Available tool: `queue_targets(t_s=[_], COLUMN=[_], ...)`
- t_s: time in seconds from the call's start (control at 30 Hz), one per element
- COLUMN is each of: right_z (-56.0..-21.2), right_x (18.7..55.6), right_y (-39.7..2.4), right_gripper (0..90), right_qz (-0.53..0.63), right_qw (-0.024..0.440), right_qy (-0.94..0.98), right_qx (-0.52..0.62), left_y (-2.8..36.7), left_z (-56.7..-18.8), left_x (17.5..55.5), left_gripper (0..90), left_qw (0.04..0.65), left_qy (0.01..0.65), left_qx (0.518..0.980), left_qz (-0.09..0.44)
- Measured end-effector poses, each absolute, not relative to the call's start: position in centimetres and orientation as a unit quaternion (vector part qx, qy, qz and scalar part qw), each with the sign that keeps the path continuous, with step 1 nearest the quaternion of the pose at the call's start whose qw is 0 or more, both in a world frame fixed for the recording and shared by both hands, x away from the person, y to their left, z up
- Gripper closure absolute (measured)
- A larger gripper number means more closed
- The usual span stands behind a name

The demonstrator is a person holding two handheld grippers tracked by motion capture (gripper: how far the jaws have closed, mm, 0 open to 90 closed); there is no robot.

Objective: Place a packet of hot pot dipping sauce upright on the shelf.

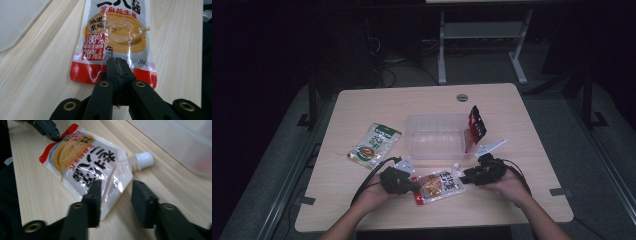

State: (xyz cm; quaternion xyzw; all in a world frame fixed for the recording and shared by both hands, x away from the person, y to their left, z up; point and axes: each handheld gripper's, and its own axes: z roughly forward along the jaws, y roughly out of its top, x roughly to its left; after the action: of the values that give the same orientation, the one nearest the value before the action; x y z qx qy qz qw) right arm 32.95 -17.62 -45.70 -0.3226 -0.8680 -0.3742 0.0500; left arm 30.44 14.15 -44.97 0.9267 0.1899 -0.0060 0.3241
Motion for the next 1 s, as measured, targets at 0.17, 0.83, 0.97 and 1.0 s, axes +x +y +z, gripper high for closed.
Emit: queue_targets(t_s=[0.17,0.83,0.97,1.0], right_z=[-46.1,-46.8,-46.8,-46.9], right_x=[33.2,33.2,33.0,33.1], right_y=[-17.8,-16.9,-16.5,-16.5], right_gripper=[46.6,46.2,48.0,48.3], right_qz=[-0.374,-0.385,-0.383,-0.387], right_qw=[0.062,0.098,0.098,0.105], right_qy=[-0.863,-0.855,-0.856,-0.853], right_qx=[-0.333,-0.334,-0.333,-0.336], left_y=[13.9,13.7,13.6,13.6], left_z=[-45.2,-45.4,-45.4,-45.4], left_x=[30.6,30.6,30.5,30.5], left_gripper=[89.8,90.0,90.0,90.0], left_qw=[0.312,0.311,0.307,0.307], left_qy=[0.185,0.205,0.205,0.205], left_qx=[0.932,0.928,0.93,0.929], left_qz=[-0.007,-0.012,-0.01,-0.011])
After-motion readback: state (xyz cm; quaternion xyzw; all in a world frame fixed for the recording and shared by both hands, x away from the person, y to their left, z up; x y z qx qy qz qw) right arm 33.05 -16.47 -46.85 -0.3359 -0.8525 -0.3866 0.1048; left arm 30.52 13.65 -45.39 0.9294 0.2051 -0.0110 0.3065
